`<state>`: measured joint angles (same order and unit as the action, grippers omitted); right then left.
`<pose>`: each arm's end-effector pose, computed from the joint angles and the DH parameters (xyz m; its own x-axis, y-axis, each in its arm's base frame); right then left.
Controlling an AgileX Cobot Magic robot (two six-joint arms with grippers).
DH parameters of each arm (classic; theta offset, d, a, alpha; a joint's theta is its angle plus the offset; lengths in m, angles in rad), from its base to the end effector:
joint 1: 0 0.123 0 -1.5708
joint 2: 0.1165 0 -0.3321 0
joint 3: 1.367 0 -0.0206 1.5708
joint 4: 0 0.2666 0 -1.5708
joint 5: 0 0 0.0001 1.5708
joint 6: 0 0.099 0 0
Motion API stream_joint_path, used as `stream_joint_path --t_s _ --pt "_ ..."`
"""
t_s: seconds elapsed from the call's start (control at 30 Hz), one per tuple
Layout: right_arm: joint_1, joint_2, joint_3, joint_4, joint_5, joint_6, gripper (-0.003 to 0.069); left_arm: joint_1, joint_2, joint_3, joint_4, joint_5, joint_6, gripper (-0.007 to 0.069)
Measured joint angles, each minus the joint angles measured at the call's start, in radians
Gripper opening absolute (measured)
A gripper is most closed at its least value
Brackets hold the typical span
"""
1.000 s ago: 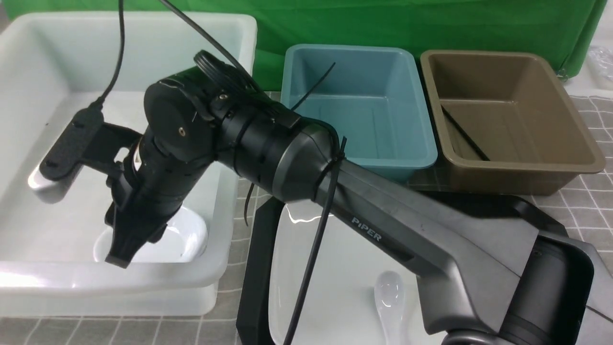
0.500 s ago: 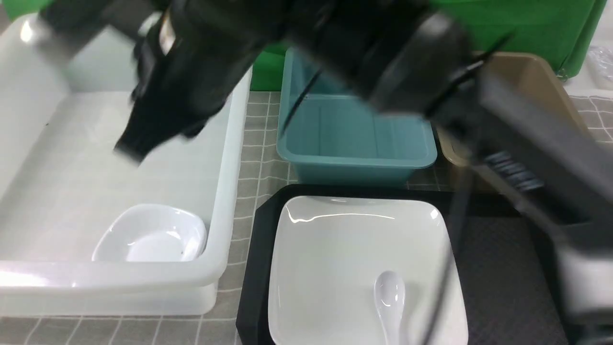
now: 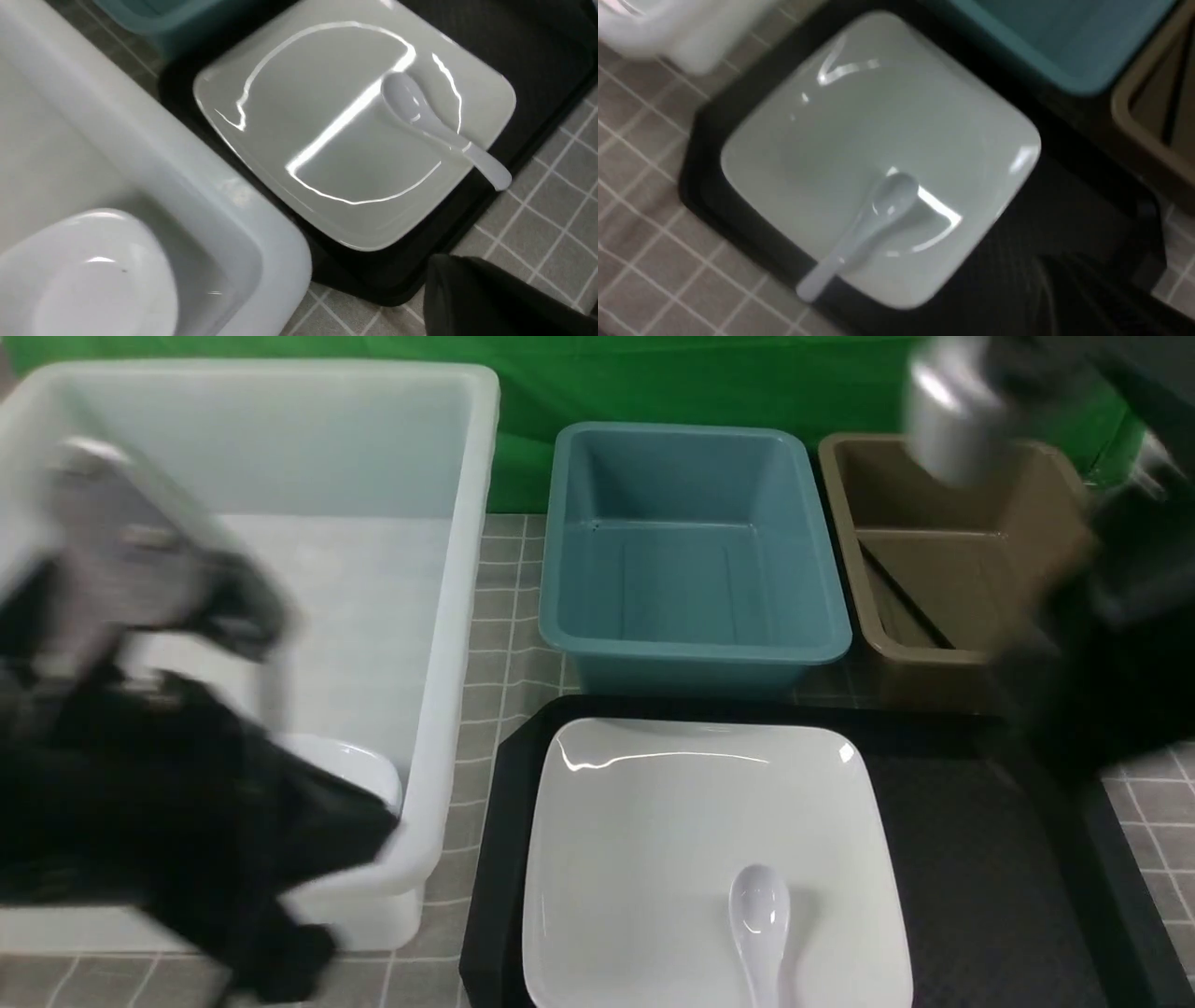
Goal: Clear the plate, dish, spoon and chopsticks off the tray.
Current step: Use the left arm to grab a soup spoon from the plate
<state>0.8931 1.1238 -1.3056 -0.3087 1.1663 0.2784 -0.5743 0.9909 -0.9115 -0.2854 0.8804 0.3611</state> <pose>0.1496 0.1418 0.4546 -0.5747 -0.4798 -0.6630 -0.5550 0.8239 -0.1151 0.1407 -0.1167 0.3700 -0.5080 0.5327 -0.6768 0.7511 0.6587 -0.0453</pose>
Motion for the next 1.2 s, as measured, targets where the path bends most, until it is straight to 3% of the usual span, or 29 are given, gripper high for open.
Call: stream_joint_path --t_s 0.13,0.2,0.3,0.43,0.6,0.67,0.8,0.93,1.1,1.2 --pt "0.000 -0.176 0.185 -0.003 0.000 0.066 0.0040 -0.095 0.214 -0.008 -0.029 -0.075 -0.029 0.0004" --pt "0.000 -0.303 0.267 -0.005 0.000 0.083 0.0046 -0.191 0.356 -0.042 -0.036 -0.128 -0.093 0.0004" --pt "0.000 -0.411 0.321 -0.006 0.000 0.092 0.0052 -0.283 0.501 -0.129 -0.029 -0.164 -0.200 0.0004" --pt "0.000 -0.546 0.338 -0.007 0.000 0.069 0.0057 -0.384 0.732 -0.319 0.034 -0.122 -0.432 0.0023" --pt "0.000 -0.627 0.342 -0.007 0.000 0.003 0.0068 -0.396 0.920 -0.517 0.075 0.028 -0.565 0.0132" --pt "0.000 -0.642 0.342 -0.007 0.001 -0.036 0.0071 -0.396 0.977 -0.585 0.091 0.088 -0.626 0.0215" --pt "0.000 -0.644 0.342 -0.006 0.001 -0.088 0.0074 -0.395 1.021 -0.636 0.123 0.120 -0.710 0.0361" --pt "0.000 -0.644 0.343 -0.004 0.001 -0.098 0.0078 -0.395 1.054 -0.641 0.177 0.120 -0.730 0.0450" --pt "0.000 -0.644 0.343 -0.002 0.001 -0.088 0.0080 -0.395 1.097 -0.642 0.279 0.126 -0.744 0.0460" --pt "0.000 -0.644 0.343 -0.001 0.001 -0.082 0.0080 -0.395 1.113 -0.646 0.300 0.120 -0.744 0.0416"
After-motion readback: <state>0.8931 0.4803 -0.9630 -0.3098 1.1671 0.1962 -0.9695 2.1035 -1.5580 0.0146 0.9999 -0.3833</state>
